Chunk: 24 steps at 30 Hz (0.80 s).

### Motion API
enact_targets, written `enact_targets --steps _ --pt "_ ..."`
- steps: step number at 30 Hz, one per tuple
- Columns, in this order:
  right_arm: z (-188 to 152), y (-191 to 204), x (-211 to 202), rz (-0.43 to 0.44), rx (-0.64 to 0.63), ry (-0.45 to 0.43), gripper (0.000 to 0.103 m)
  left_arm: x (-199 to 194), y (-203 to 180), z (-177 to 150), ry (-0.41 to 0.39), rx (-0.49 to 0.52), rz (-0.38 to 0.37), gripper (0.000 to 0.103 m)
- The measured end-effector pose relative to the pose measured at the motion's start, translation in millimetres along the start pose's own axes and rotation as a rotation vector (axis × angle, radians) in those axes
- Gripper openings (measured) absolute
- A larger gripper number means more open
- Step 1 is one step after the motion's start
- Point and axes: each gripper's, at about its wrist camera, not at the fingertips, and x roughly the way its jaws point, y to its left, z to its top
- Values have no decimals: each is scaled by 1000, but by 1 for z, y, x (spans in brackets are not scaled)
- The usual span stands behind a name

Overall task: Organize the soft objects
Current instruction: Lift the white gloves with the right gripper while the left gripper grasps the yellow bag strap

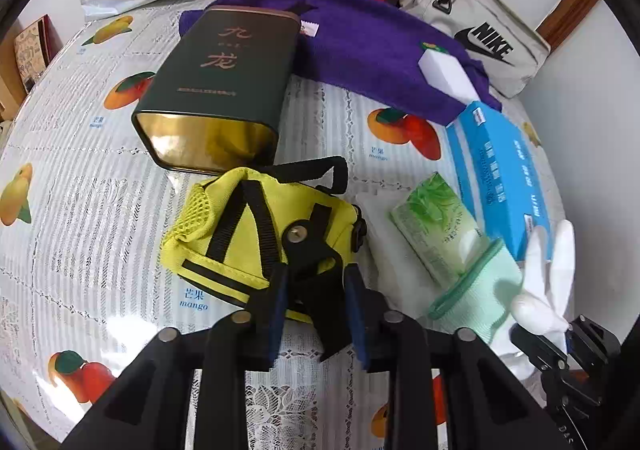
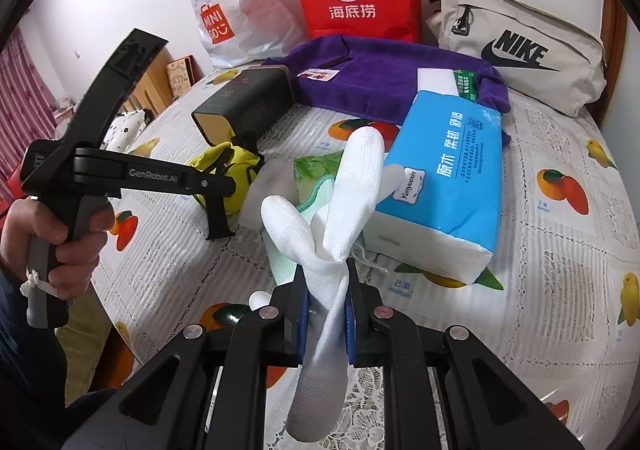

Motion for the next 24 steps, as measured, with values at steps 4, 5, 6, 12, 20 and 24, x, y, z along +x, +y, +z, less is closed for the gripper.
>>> enact_targets --steps 4,5,6,12,20,24 --pt "0 1 1 3 -5 2 15 -3 3 -3 -1 11 -11 25" --pt "0 2 1 2 -7 2 15 -4 2 -3 -2 15 -14 25" --pt "0 2 1 -1 -8 1 15 -6 2 -4 -4 14 -22 25" --pt "2 3 -4 -3 -9 -9 15 -23 6 -4 -49 20 -60 25" --pt "10 6 -16 -13 -17 -42 15 -38 7 2 -92 23 -75 25" --pt "17 6 -22 -16 -15 -62 14 -45 6 8 -111 30 -85 25"
